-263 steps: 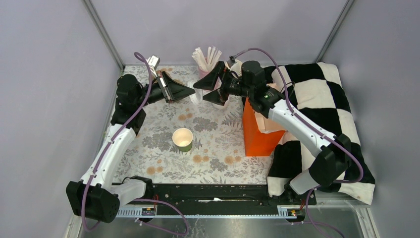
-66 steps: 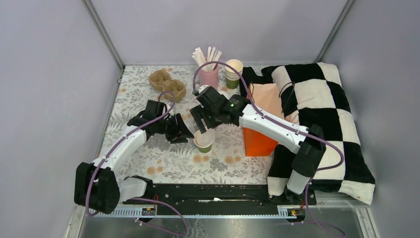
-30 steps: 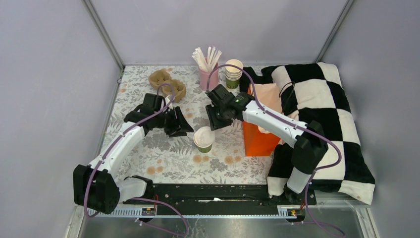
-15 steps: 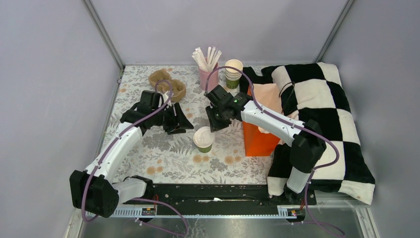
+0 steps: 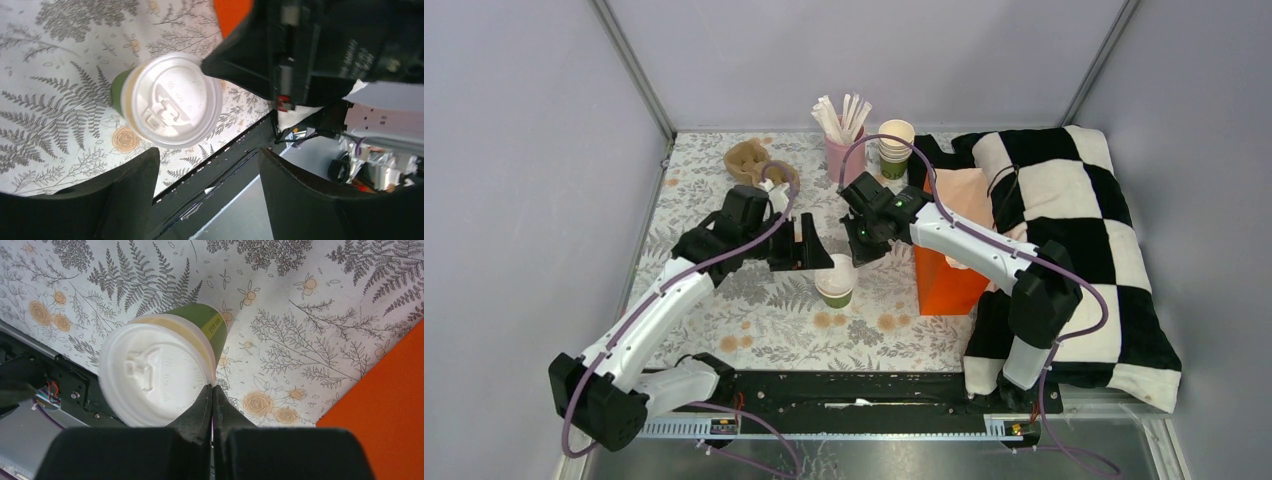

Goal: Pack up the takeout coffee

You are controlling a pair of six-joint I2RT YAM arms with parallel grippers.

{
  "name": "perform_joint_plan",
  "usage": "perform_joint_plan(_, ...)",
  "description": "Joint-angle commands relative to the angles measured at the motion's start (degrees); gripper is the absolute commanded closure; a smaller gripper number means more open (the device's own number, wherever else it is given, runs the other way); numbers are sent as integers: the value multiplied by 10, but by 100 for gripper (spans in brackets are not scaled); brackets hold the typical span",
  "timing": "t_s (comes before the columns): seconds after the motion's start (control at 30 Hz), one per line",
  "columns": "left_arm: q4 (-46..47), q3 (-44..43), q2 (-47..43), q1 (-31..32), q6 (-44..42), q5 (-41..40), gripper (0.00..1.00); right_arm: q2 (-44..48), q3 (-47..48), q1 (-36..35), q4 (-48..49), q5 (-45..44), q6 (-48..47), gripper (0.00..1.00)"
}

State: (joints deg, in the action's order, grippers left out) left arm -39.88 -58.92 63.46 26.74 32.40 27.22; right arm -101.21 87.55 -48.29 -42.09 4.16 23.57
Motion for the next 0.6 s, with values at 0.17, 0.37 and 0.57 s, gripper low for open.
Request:
perform_joint_plan(0.17,97,-23,-90,147,-181,-127,17,24,81,8,-75,25,34,100)
perform_joint_plan(0.37,68,-40,-95,183,-340,-92,29,21,105,11,-98,52,32,100)
perform_joint_plan(0.57,14,-79,-26,225,-392,-96,37,10,127,17,-106,82,37,100)
